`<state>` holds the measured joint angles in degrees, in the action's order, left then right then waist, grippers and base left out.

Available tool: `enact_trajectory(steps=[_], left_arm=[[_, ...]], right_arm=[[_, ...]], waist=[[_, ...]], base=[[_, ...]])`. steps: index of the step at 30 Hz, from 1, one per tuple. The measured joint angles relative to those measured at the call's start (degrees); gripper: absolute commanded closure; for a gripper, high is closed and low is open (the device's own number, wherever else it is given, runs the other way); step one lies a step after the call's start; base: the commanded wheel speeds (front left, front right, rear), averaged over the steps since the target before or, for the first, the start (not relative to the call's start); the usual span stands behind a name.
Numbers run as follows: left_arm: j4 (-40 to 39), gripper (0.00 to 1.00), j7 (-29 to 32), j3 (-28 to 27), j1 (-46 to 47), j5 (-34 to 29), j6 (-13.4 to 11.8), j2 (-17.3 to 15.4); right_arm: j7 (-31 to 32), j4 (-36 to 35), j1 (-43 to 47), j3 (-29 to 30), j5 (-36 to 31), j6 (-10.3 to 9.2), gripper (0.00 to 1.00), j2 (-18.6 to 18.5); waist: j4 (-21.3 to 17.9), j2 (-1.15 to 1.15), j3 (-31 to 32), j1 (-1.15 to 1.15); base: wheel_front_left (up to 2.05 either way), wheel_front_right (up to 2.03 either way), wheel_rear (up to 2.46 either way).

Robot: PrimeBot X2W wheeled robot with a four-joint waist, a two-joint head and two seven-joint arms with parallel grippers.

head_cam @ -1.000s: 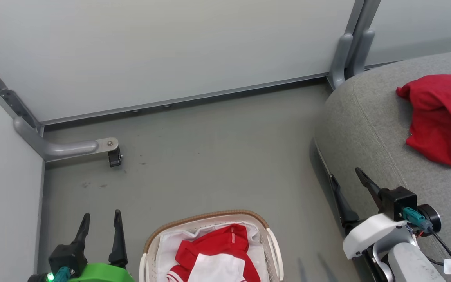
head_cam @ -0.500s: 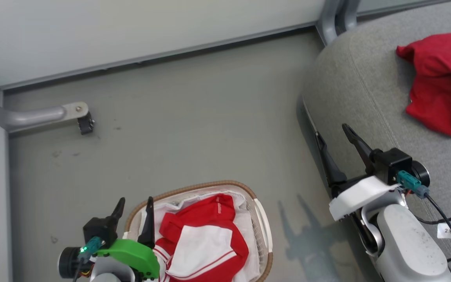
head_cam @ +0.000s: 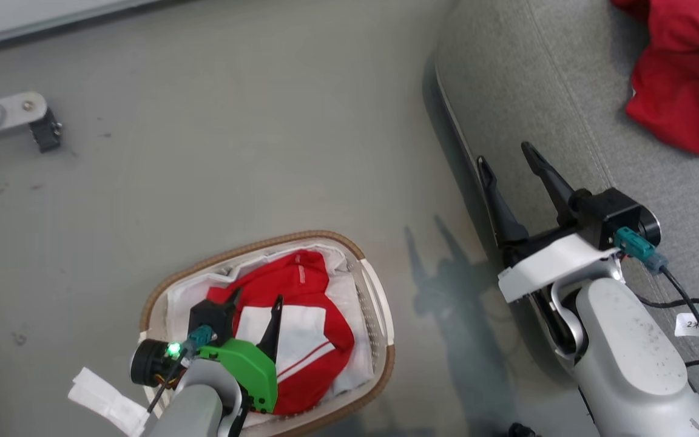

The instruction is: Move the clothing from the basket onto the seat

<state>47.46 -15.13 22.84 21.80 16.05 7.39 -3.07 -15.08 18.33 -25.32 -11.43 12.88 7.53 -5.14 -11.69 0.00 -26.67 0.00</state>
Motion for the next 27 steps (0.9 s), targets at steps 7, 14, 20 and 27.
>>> enact_trajectory(steps=[7, 14, 20, 27], left_arm=[[6.4, 0.00, 0.0, 3.8, 5.3, 4.1, 0.0, -0.7], [12.2, 0.00, 0.0, 9.2, 10.7, 5.5, 0.0, -2.2], [15.7, 0.00, 0.0, 12.9, 14.4, 6.6, 0.0, -4.2], [20.9, 0.00, 1.5, 16.0, 18.9, 7.7, 0.0, -5.0]], right_arm=[[0.0, -1.1, -2.4, -0.5, 0.3, 0.00, 0.00, 0.9], [0.0, -3.1, -4.3, -0.8, 1.0, -0.01, 0.00, 1.6], [0.0, -6.1, -6.2, -1.6, 2.0, 0.00, 0.00, 2.0], [0.0, -9.3, -7.4, -2.7, 3.7, 0.00, 0.00, 2.1]], waist=[[-2.2, 0.00, -5.7, 0.00], [-4.6, 0.00, -11.2, 0.00], [-7.1, 0.00, -15.5, 0.00], [-9.5, 0.00, -20.1, 0.00]], base=[[0.00, 0.00, 0.00], [0.00, 0.00, 0.00], [0.00, 0.00, 0.00], [0.00, 0.00, 0.00]])
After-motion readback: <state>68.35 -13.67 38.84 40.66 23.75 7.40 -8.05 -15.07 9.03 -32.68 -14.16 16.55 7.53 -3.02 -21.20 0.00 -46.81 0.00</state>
